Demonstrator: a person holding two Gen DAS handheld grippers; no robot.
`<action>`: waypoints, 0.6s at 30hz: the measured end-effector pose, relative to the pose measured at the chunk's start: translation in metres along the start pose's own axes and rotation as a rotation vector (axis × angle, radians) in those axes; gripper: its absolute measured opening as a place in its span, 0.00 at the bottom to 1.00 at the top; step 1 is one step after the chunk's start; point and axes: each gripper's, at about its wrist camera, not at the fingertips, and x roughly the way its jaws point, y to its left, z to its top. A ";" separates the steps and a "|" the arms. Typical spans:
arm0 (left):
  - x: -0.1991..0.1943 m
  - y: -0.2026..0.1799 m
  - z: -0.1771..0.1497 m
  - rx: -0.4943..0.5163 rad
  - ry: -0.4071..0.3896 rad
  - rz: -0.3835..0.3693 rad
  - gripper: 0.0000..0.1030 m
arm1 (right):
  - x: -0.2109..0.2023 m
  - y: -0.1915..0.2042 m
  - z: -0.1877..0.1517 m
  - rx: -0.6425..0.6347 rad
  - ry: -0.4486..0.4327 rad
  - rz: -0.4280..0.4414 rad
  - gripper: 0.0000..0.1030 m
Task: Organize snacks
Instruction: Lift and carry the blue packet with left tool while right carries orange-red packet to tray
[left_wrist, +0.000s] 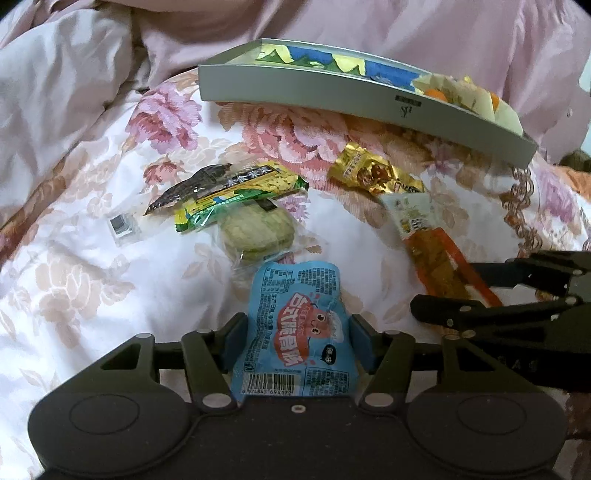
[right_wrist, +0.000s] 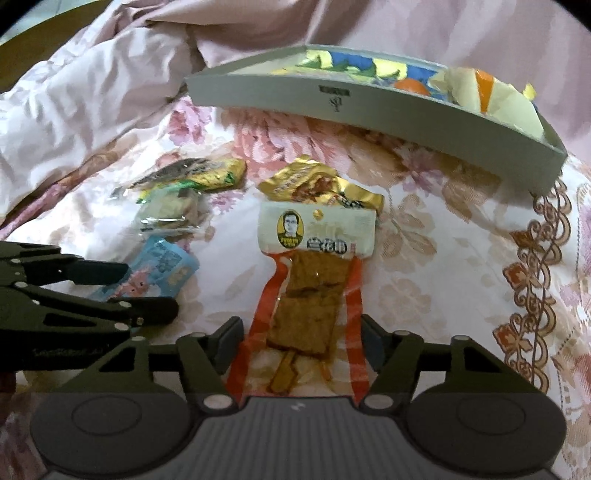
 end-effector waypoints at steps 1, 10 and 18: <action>0.000 0.001 0.000 -0.010 0.000 -0.003 0.59 | -0.001 0.002 0.001 -0.015 -0.011 0.001 0.59; -0.003 0.002 0.001 -0.073 0.004 -0.007 0.59 | 0.000 -0.017 0.004 0.098 0.009 0.060 0.62; -0.006 0.006 0.003 -0.186 0.011 -0.057 0.58 | -0.003 -0.024 0.003 0.142 0.004 0.106 0.53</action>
